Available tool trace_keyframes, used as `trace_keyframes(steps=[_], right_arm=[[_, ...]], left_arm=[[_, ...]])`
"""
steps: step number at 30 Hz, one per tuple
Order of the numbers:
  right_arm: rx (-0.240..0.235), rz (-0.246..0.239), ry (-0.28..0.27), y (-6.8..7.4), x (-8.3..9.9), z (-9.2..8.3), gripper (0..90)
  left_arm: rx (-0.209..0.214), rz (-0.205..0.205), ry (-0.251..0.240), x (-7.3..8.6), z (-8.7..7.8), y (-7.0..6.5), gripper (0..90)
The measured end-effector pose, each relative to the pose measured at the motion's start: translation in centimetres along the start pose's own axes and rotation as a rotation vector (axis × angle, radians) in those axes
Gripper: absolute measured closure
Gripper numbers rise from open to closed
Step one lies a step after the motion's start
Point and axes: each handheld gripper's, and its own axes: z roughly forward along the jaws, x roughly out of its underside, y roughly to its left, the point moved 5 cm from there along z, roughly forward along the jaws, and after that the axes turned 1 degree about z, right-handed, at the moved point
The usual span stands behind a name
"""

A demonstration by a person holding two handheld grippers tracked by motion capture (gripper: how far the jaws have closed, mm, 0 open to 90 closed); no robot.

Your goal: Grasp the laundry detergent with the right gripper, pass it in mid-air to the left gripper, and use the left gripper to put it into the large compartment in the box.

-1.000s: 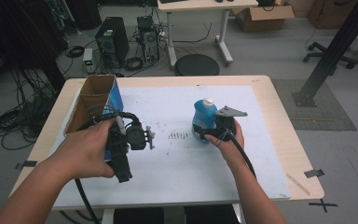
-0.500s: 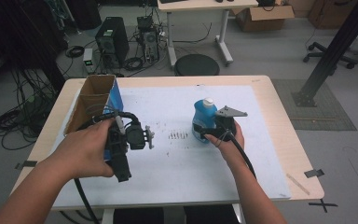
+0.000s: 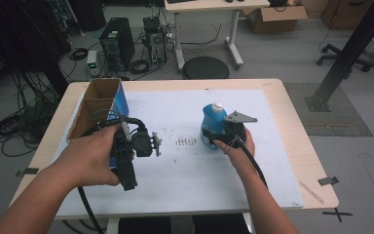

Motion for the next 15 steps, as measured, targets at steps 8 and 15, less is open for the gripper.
trace_keyframes(steps=[8, 15], right_arm=[[0.003, -0.011, 0.004, -0.03, 0.18, 0.12, 31.8], [0.013, -0.011, 0.002, -0.05, 0.53, 0.41, 39.8]], left_arm=[[0.000, -0.006, 0.000, 0.01, 0.03, 0.01, 0.2], [0.000, -0.005, 0.000, 0.01, 0.05, 0.07, 0.2]])
